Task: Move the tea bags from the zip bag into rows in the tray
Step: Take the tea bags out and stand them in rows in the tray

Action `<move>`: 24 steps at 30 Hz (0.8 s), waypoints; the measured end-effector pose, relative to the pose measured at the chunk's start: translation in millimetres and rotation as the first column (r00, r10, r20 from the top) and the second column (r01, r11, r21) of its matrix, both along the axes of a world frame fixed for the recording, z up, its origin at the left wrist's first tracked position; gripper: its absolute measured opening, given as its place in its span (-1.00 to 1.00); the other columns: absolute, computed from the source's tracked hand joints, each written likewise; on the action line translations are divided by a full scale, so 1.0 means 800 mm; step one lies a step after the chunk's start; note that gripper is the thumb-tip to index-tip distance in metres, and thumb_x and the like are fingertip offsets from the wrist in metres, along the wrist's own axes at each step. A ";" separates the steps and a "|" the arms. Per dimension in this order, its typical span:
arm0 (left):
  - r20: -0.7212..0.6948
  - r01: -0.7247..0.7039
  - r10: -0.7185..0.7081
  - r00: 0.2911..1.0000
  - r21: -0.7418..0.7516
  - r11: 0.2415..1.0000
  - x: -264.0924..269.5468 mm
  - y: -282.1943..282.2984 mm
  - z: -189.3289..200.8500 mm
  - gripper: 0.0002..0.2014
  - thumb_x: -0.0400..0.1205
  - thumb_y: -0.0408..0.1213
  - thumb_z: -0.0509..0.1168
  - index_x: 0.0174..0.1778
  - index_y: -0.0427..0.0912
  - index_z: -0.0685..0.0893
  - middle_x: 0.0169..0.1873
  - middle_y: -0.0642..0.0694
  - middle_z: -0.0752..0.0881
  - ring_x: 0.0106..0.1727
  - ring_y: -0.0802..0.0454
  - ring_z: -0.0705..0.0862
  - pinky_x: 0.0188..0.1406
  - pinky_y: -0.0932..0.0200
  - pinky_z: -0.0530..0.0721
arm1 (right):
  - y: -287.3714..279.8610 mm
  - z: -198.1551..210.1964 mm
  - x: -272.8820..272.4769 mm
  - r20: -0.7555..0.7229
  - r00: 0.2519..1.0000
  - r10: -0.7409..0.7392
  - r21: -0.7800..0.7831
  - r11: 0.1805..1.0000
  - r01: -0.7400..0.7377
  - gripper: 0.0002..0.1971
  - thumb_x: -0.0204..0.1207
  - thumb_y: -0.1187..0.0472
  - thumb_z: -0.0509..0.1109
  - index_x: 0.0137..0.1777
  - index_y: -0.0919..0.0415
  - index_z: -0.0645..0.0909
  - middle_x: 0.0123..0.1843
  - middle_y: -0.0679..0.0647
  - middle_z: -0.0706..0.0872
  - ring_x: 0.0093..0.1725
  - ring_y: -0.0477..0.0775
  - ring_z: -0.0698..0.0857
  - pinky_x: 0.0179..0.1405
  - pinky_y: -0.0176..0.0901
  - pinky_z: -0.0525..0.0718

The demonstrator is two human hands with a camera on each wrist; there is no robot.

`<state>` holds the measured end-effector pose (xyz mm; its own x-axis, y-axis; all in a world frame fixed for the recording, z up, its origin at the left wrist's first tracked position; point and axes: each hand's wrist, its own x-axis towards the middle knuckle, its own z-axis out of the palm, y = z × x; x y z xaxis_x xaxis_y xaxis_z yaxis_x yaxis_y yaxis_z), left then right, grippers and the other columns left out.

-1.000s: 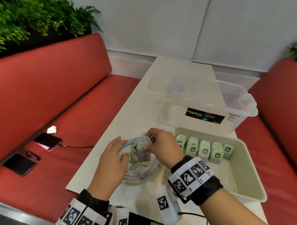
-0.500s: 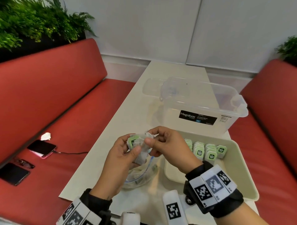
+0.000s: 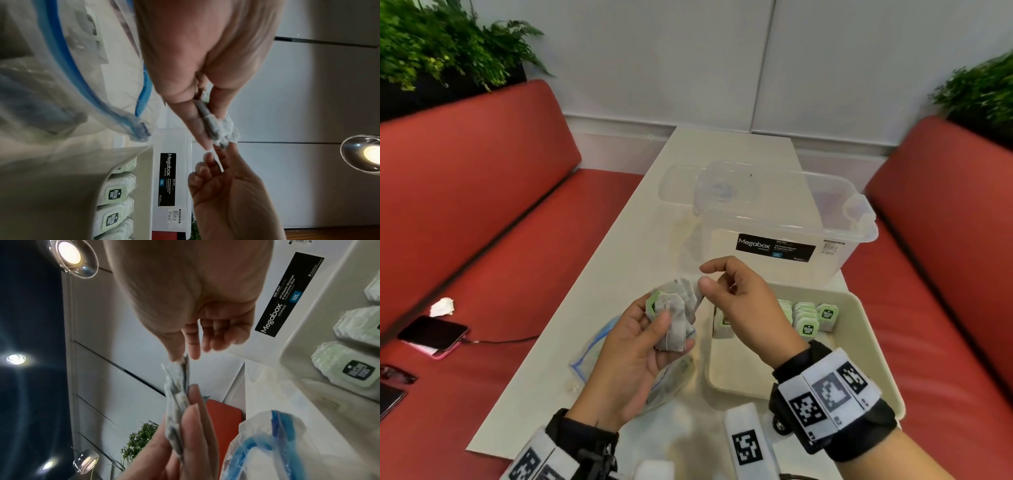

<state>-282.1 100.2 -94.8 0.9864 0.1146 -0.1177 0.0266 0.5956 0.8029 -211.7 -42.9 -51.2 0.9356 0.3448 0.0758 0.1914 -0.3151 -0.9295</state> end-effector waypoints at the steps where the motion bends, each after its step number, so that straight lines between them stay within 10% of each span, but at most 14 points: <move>1: -0.001 0.011 -0.011 1.000 -0.004 1.000 0.002 -0.001 0.000 -0.59 0.46 -0.28 0.32 0.26 -0.20 0.58 0.11 -0.25 0.73 -0.06 -0.03 0.77 -0.31 0.17 0.76 | -0.001 0.001 0.001 -0.026 1.000 0.015 0.015 1.000 -0.015 -0.87 0.58 0.16 0.34 0.09 -0.02 0.61 -0.31 -0.09 0.55 -0.44 -0.13 0.53 -0.28 -0.14 0.56; 9: -0.013 -0.009 0.009 1.000 0.006 1.000 0.013 -0.010 -0.007 -0.19 0.14 -0.04 0.66 0.30 -0.18 0.57 0.08 -0.23 0.74 -0.07 -0.08 0.77 -0.31 0.13 0.77 | -0.020 0.001 0.010 -0.016 1.000 -0.027 0.112 0.993 0.028 -0.76 0.54 0.39 0.30 0.09 0.04 0.57 -0.30 0.23 0.73 -0.44 -0.09 0.67 -0.34 -0.26 0.63; 18: -0.075 -0.102 0.131 0.988 0.308 0.946 0.021 -0.022 -0.004 -0.52 0.63 -0.42 0.24 0.39 0.16 0.42 0.08 -0.18 0.72 -0.07 -0.12 0.78 -0.39 0.13 0.74 | -0.035 0.002 0.008 -0.190 0.981 0.047 0.384 0.923 0.030 -0.70 0.58 0.54 0.19 0.03 0.14 0.60 -0.19 0.20 0.60 -0.49 -0.03 0.70 -0.43 -0.28 0.68; 24: -0.101 0.056 -0.024 0.995 0.328 0.943 0.025 -0.045 0.001 -0.56 0.65 -0.46 0.20 0.35 0.12 0.55 0.16 -0.12 0.72 0.02 -0.07 0.77 -0.36 0.16 0.73 | -0.024 -0.012 0.001 0.022 0.999 -0.034 0.106 0.994 0.032 -0.57 0.55 0.50 0.21 -0.23 -0.05 0.73 -0.04 0.13 0.58 -0.21 0.01 0.68 -0.29 -0.41 0.62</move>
